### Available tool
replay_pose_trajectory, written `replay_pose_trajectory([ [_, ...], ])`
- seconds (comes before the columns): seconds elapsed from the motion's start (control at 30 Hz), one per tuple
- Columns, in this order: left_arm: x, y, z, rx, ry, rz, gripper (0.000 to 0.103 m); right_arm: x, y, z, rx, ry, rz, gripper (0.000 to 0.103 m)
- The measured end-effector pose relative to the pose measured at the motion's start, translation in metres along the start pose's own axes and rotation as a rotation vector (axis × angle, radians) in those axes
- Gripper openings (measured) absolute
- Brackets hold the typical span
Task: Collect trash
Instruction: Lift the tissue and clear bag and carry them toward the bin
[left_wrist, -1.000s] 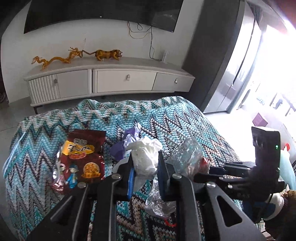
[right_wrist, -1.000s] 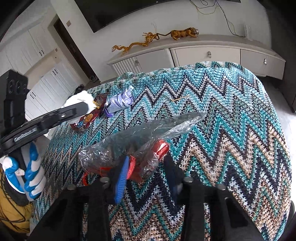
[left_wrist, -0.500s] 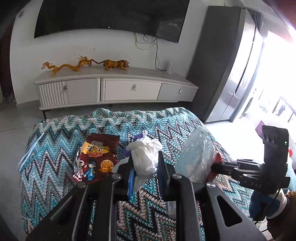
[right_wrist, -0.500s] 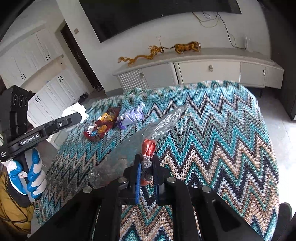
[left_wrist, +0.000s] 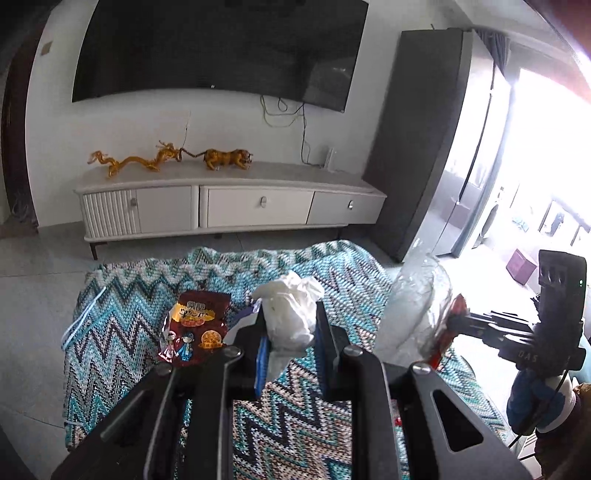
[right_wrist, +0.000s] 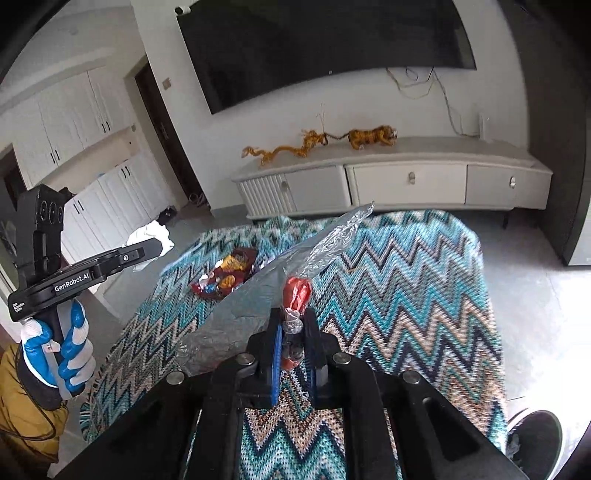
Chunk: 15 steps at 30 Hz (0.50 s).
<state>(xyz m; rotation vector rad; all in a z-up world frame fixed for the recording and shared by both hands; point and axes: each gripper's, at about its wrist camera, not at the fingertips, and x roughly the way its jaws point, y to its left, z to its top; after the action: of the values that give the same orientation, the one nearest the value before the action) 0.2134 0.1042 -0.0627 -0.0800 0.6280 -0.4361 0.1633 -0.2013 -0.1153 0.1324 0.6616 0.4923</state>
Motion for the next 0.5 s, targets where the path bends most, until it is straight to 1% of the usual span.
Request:
replay_pose_trajectory([
  [0.17, -0.016, -0.012, 0.009, -0.007, -0.028, -0.018, 0.019, -0.034, -0.005, 0.001, 0.003, -0.063, -0.035, 0.010],
  [0.33, -0.026, -0.033, 0.018, 0.013, -0.047, -0.039, 0.019, -0.071, -0.023, -0.003, 0.024, -0.117, -0.086, 0.011],
  [0.5, -0.017, -0.065, 0.024, 0.042, -0.035, -0.089, 0.019, -0.100, -0.046, -0.010, 0.053, -0.152, -0.144, 0.010],
])
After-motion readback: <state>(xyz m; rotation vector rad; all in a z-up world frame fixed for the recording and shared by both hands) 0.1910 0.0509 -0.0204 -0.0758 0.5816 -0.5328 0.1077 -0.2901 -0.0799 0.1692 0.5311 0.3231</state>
